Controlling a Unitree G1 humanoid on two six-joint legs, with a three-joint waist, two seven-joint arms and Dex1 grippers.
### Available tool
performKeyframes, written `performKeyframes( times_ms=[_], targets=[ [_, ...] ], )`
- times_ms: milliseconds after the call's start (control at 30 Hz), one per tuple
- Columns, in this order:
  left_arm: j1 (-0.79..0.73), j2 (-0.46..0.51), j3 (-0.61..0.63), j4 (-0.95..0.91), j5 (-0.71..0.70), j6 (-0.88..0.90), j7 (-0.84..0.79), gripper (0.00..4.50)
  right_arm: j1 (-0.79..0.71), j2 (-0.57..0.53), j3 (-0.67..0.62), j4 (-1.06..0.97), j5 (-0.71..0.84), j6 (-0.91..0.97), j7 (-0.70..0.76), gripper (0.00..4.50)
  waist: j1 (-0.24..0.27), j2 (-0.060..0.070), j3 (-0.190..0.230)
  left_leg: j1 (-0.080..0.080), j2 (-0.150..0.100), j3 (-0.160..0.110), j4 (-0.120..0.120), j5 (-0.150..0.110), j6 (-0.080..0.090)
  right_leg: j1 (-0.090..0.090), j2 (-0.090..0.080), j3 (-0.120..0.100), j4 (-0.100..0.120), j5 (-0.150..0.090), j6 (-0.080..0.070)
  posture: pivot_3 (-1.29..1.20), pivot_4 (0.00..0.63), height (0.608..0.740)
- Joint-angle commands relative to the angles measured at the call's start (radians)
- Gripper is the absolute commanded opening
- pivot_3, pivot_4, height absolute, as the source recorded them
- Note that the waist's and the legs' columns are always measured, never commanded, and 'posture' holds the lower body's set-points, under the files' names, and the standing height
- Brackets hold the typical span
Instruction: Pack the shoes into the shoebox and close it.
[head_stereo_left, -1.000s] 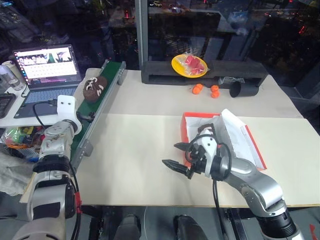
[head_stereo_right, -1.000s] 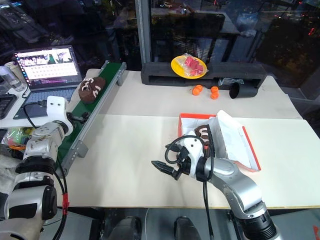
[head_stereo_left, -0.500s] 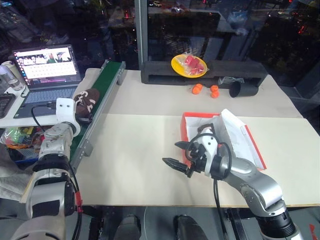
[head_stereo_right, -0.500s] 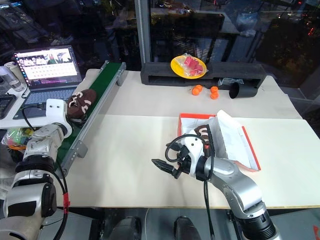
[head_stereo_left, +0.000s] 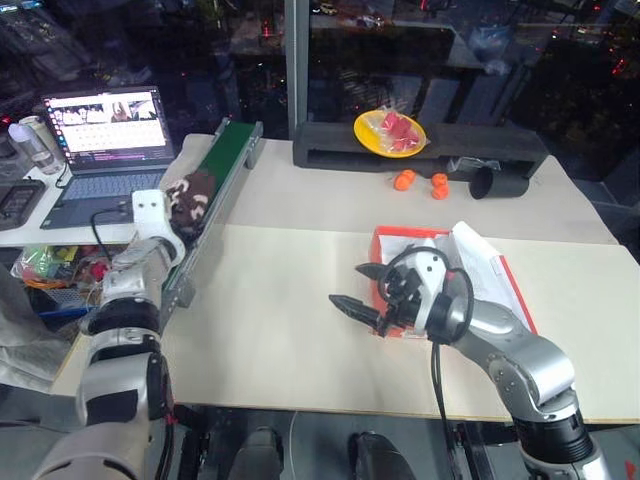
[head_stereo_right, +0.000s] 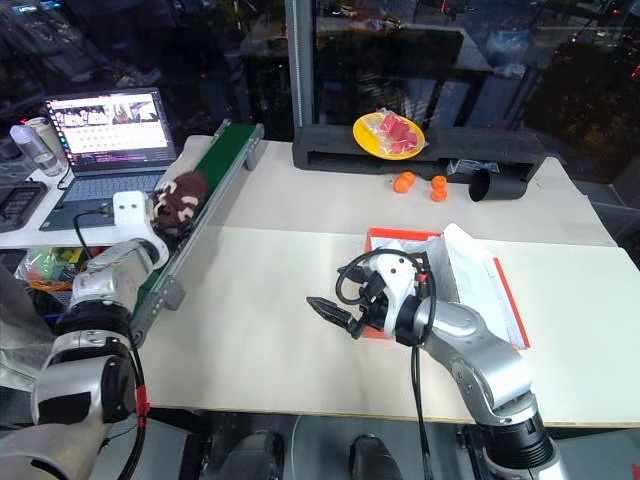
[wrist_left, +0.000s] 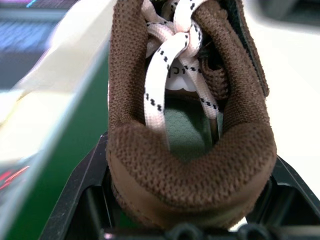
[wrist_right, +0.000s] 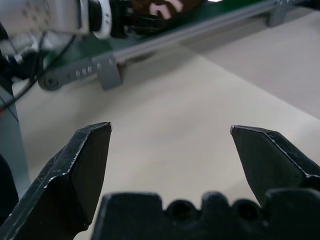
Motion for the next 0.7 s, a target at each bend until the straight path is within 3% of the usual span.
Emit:
performKeyframes(
  times_ms=[33,233,700],
  targets=[
    [0.048,-0.074,-0.066,-0.338,-0.110,0.075,-0.081,2.55,-0.140,0.109,-0.167,0.157,0.048,0.186,-0.258,4.50,-0.004,0.000,0.000,0.000,0.000,0.000,0.000,0.000,0.000,0.000,0.000,0.000,0.001,0.000,0.000,0.00,0.150,0.719],
    [0.152,-0.155,-0.213,-0.615,-0.173,0.241,-0.129,2.55,-0.298,0.269,-0.363,0.251,0.204,0.331,-0.452,4.50,-0.024,0.001,-0.001,0.001,0.000,0.000,-0.001,0.000,0.000,-0.001,0.000,0.001,0.002,0.000,0.000,0.00,0.150,0.719],
    [0.157,-0.228,-0.331,-0.702,-0.198,0.319,-0.164,2.55,-0.450,0.332,-0.419,0.301,0.295,0.337,-0.591,4.50,-0.050,0.002,-0.001,0.000,0.000,-0.001,-0.001,0.000,0.000,0.000,0.000,0.001,0.001,0.000,0.000,0.00,0.150,0.719]
  ],
)
